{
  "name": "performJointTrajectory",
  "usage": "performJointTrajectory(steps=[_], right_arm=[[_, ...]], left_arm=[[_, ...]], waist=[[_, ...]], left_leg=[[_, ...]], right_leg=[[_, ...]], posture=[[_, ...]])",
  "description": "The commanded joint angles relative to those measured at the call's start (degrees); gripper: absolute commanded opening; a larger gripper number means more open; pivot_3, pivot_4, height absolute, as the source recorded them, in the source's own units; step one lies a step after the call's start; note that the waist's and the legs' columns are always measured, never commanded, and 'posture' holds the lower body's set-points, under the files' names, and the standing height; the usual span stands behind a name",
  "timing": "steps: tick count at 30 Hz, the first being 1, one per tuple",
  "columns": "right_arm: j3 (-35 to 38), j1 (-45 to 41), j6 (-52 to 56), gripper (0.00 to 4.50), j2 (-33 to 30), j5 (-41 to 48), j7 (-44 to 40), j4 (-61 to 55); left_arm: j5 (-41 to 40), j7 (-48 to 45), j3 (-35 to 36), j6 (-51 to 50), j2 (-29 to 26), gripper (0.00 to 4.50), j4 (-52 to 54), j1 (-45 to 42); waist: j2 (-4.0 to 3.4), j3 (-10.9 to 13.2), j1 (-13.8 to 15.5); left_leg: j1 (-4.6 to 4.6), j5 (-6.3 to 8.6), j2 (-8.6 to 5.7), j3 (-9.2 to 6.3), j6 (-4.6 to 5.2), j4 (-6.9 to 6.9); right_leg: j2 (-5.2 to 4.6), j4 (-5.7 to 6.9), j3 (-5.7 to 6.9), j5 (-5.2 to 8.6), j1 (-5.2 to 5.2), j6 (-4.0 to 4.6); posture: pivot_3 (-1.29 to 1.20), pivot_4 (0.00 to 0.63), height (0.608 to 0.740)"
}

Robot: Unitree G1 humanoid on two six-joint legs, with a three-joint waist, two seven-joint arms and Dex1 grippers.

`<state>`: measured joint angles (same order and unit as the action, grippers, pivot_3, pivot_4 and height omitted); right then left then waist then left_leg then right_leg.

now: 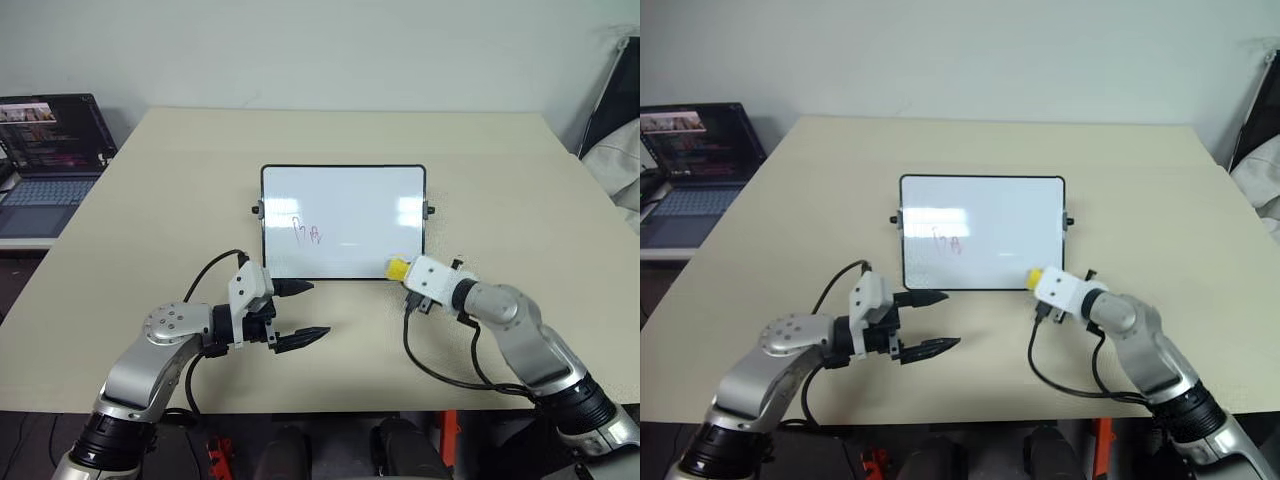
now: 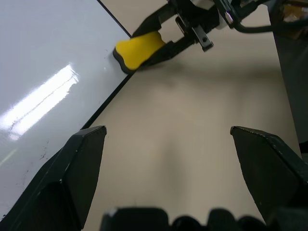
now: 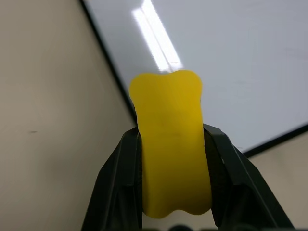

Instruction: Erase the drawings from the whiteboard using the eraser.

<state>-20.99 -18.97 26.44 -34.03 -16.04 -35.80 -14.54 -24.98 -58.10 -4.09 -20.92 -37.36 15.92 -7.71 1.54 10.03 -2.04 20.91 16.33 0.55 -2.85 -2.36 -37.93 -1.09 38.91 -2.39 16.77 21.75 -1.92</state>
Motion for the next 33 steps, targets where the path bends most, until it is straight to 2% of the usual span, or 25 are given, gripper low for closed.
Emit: performJointTrajectory(steps=[1,7,14,16,22,26,33], right_arm=[[2.3,-2.1,-0.4,1.3,2.2,-2.0,4.5,1.6],[5.1,-3.9,-1.7,1.3,4.0,-2.5,8.7,4.5],[7.2,-1.6,-1.7,1.3,2.5,-0.8,7.1,4.0],[8.4,-0.5,-0.7,1.3,4.1,1.8,6.4,2.1],[15.0,3.7,2.9,1.3,11.6,18.6,0.9,-8.8],[17.4,7.1,2.7,1.3,10.6,24.9,-2.5,-12.8],[16.4,10.4,0.5,1.3,8.0,27.3,-4.5,-13.4]], left_arm=[[-0.4,0.2,1.5,0.8,-0.3,4.5,1.3,0.0],[-0.3,0.2,1.4,1.1,-0.2,4.5,1.0,0.2],[0.0,3.4,3.4,1.4,1.0,4.5,0.6,1.0],[-0.7,7.1,5.6,0.5,2.7,4.5,0.3,1.2],[-4.0,12.9,13.4,-2.4,4.5,4.5,0.5,5.2],[-5.4,13.7,15.9,-3.1,4.2,4.5,2.0,7.2],[-5.6,15.9,18.7,-4.0,3.8,4.5,5.3,10.6]], waist=[[0.01,0.0,0.0],[0.0,0.0,0.2],[0.0,0.0,0.3],[0.0,0.0,0.3],[-0.07,0.1,0.0],[-0.07,0.1,0.3],[-0.07,0.1,0.4]], left_leg=[[0.0,0.0,0.01,-0.01,0.0,-0.01],[0.01,-0.01,-0.02,-0.01,-0.01,-0.02],[0.06,0.0,-0.05,-0.07,-0.01,0.01],[0.06,0.0,-0.05,-0.09,0.0,0.01],[0.14,0.01,0.05,-0.14,0.0,0.11],[0.62,0.01,0.02,-0.23,-0.02,0.03],[0.72,0.01,-0.01,-0.31,-0.02,0.02]], right_leg=[[0.01,0.0,0.01,0.0,0.0,0.0],[0.01,0.01,0.01,0.0,0.01,0.0],[-0.06,-0.03,-0.01,0.0,0.0,0.0],[-0.07,-0.03,-0.01,0.0,-0.01,0.0],[-0.04,-0.01,-0.04,0.02,0.13,0.04],[-0.07,-0.04,0.06,0.03,0.51,0.05],[-0.12,-0.13,0.13,0.03,0.52,0.05]], posture=[[0.0,0.15,0.74],[0.0,0.15,0.74],[0.0,0.15,0.74],[0.0,0.15,0.74],[0.0,0.15,0.74],[0.0,0.15,0.74],[0.0,0.15,0.74]])
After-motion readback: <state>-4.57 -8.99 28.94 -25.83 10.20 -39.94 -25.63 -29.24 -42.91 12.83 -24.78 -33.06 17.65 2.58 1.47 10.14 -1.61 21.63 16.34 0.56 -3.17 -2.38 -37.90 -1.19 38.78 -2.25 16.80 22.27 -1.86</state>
